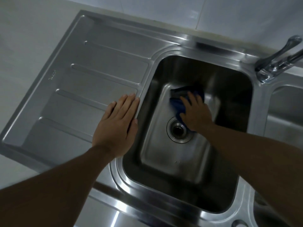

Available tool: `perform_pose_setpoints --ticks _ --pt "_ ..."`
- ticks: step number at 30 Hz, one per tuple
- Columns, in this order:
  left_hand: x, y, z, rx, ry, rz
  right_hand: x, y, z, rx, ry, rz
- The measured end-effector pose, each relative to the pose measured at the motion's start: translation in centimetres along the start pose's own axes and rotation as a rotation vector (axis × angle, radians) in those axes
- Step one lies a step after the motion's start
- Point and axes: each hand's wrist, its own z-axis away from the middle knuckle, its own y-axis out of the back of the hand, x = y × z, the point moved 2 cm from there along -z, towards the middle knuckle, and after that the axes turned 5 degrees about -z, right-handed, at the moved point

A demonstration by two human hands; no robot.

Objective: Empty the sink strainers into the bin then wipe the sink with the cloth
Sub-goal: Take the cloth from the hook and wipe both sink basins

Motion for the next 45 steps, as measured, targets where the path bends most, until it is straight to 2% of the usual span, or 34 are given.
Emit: perform_pose_setpoints --ticks 3,7,9,11,13,14,16,18,20,23,26,29,33,35,36,37,39,40,41,45 --pt "-0.1 0.1 -0.1 -0.001 -0.003 0.002 2.1 1.8 0.9 -0.065 -0.224 0.05" --pt "0.1 0.2 -0.1 -0.005 -0.009 0.007 1.5 2.9 2.5 -0.23 -0.307 0.014" --pt "0.2 0.3 0.0 -0.002 -0.005 0.002 0.1 2.2 4.0 -0.335 -0.261 -0.015" --pt "0.2 0.4 0.0 0.005 -0.006 0.005 -1.4 0.7 5.9 -0.439 -0.114 0.025" --pt "0.1 0.4 0.0 0.007 -0.004 0.0 -2.0 -0.5 7.4 -0.496 0.032 0.019" --pt "0.2 0.4 0.0 0.006 -0.004 -0.003 -1.8 -0.7 7.7 -0.499 0.043 -0.034" --pt "0.3 0.4 0.0 0.008 -0.002 -0.012 -1.6 -0.7 7.2 -0.461 -0.028 -0.142" --pt "0.2 0.4 -0.1 0.017 -0.003 -0.011 -2.8 -0.9 6.9 -0.402 -0.103 -0.124" --pt "0.2 0.3 0.0 0.024 -0.004 -0.008 -4.6 -1.6 6.7 -0.405 -0.092 -0.082" --pt "0.2 0.1 -0.1 0.039 -0.005 -0.003 -5.9 -2.0 6.8 -0.469 -0.101 -0.18" --pt "0.2 0.1 -0.1 0.045 -0.006 -0.006 -5.8 -2.2 8.2 -0.388 -0.049 -0.165" --pt "0.0 0.0 -0.1 0.05 -0.001 -0.012 -6.1 -4.0 11.5 -0.217 0.11 -0.118" --pt "0.0 -0.1 -0.1 0.063 -0.005 -0.018 -5.8 -6.0 13.5 -0.213 0.592 -0.051" --pt "0.1 0.0 -0.1 0.065 0.0 -0.009 -5.6 -5.9 12.7 -0.179 0.713 0.042" --pt "0.1 0.0 -0.1 0.064 0.002 -0.006 -5.5 -5.7 12.0 -0.152 0.663 0.05" --pt "0.2 0.1 -0.1 0.061 0.003 -0.005 -5.5 -5.5 11.4 -0.119 0.529 0.005" --pt "0.1 0.2 -0.1 0.052 0.004 -0.001 -5.8 -5.0 10.4 -0.054 0.126 -0.229" --pt "0.2 0.2 -0.1 0.049 0.003 0.004 -6.4 -5.1 10.3 -0.044 -0.003 -0.314" --pt "0.2 0.2 0.0 0.047 0.003 0.008 -7.3 -5.3 10.3 -0.039 0.0 -0.339" --pt "0.2 0.2 0.0 0.051 0.004 0.004 -9.8 -6.2 10.4 -0.061 0.558 -0.217"
